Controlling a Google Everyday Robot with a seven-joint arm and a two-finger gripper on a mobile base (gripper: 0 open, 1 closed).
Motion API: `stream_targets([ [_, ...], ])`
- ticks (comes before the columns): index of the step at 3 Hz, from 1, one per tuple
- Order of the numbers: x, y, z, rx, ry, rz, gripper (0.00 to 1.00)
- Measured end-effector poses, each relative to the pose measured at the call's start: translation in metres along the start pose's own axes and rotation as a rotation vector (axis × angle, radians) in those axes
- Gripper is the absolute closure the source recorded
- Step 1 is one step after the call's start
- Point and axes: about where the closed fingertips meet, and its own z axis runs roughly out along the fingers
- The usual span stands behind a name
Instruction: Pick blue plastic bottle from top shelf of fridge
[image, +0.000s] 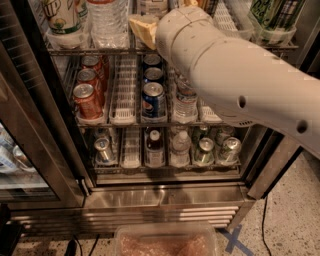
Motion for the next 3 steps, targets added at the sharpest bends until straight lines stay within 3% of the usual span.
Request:
stream_targets([
  [3,0.011,0.008,0.016,0.0,0.029,0.062,0.28],
])
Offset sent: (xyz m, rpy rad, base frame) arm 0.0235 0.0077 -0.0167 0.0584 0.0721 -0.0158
